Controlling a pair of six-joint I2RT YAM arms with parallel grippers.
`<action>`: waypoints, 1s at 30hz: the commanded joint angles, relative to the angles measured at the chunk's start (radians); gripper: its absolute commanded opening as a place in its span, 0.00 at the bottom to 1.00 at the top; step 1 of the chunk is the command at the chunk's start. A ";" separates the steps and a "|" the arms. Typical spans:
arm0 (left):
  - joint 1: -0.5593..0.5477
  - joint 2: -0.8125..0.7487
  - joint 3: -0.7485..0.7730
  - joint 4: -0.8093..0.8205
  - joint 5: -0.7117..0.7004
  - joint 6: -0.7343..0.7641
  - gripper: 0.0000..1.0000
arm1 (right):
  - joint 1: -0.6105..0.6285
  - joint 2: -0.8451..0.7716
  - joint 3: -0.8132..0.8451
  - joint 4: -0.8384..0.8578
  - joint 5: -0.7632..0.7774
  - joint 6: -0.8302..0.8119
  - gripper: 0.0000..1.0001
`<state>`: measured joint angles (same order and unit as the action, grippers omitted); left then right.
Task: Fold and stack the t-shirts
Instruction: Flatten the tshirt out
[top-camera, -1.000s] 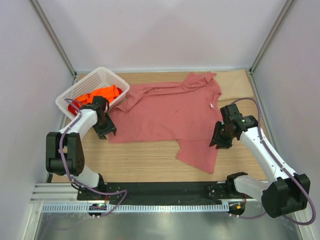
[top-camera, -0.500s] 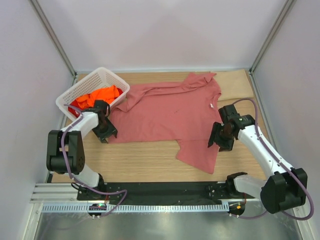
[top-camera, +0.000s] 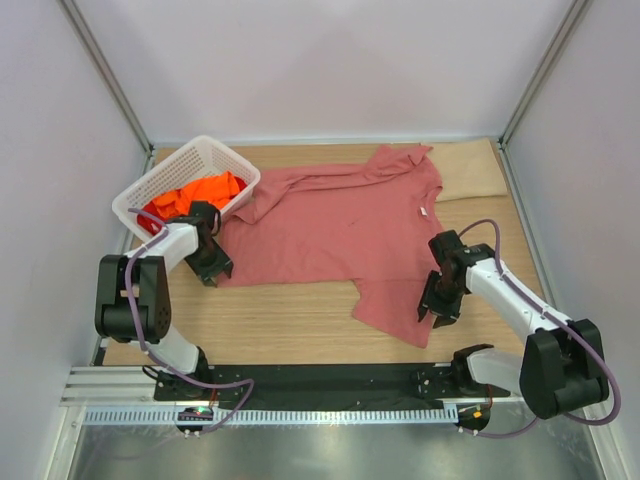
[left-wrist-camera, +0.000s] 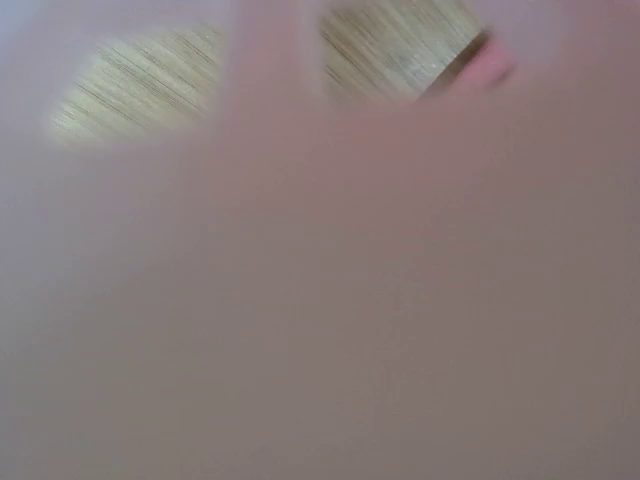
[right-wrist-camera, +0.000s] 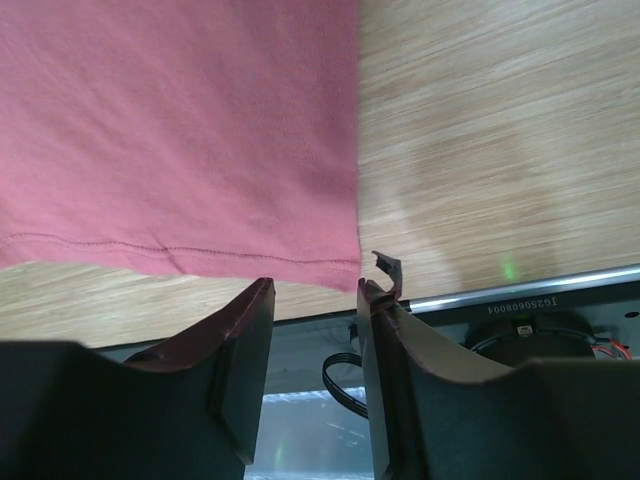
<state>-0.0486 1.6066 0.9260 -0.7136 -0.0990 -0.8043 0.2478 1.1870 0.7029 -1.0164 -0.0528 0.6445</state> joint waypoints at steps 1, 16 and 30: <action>0.006 0.013 0.005 -0.020 -0.008 0.005 0.45 | 0.013 -0.003 -0.025 0.022 -0.004 0.040 0.47; 0.007 -0.011 -0.032 -0.008 -0.004 0.005 0.42 | 0.039 0.008 -0.063 0.033 0.016 0.056 0.53; 0.013 -0.013 0.042 -0.040 -0.061 0.073 0.10 | 0.044 0.065 -0.100 0.097 0.011 0.101 0.52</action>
<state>-0.0395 1.6112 0.9302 -0.7265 -0.1154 -0.7696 0.2829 1.2381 0.6094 -0.9569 -0.0444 0.7185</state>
